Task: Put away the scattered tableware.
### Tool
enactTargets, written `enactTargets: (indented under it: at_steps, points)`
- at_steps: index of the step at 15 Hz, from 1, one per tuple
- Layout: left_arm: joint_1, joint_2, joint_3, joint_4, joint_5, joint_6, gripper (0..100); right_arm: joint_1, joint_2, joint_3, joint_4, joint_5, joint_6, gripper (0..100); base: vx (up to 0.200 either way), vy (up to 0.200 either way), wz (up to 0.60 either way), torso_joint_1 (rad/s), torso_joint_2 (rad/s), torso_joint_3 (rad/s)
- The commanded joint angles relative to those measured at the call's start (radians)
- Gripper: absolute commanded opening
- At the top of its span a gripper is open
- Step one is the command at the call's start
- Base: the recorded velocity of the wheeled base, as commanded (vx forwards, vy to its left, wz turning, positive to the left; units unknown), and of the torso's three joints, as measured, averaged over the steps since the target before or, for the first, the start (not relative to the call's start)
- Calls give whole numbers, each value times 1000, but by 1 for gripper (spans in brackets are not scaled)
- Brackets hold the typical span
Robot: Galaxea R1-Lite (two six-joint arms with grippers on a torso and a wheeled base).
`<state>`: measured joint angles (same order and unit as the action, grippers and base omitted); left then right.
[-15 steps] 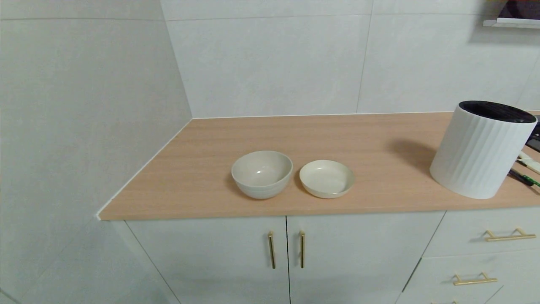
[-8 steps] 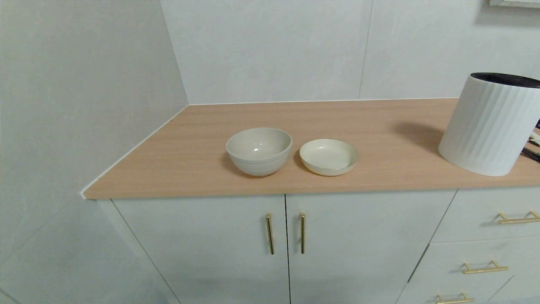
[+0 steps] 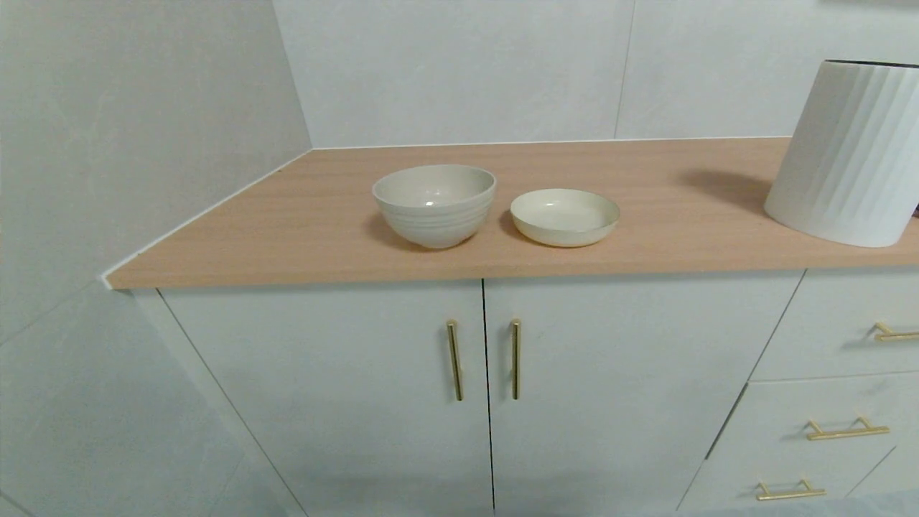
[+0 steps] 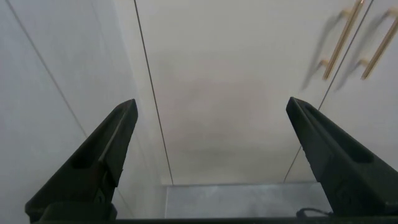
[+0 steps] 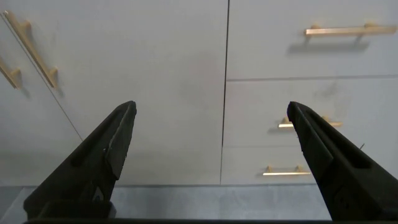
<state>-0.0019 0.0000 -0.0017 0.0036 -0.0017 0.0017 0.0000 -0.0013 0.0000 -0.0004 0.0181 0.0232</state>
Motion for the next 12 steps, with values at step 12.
enactTargets:
  at_steps: [12]
  points:
    - [0, 0, 0, -1, 0, 0, 100, 0, 1, 0, 0, 0, -5, 100, 0, 0, 0, -45, 174, 125]
